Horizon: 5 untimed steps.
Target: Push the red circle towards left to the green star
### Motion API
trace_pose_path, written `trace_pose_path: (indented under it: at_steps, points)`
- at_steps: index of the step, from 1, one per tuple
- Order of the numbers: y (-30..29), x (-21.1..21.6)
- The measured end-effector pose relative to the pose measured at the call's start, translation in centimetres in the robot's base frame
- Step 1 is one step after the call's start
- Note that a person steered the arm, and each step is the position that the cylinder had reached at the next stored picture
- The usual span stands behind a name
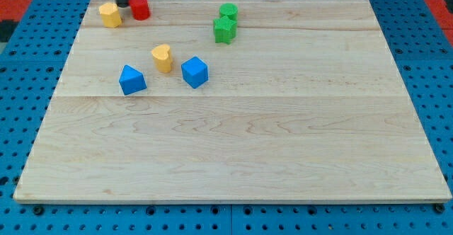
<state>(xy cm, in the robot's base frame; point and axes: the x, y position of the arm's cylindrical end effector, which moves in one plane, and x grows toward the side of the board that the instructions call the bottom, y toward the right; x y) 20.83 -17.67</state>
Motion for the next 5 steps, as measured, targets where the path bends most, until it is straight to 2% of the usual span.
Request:
trace_pose_path:
  at_steps: [1,2,3,4,5]
  points:
    - [4.7,0.8]
    - [6.9,1.9]
    - [5.7,1.3]
    - [7.6,2.5]
    - [13.6,5.3]
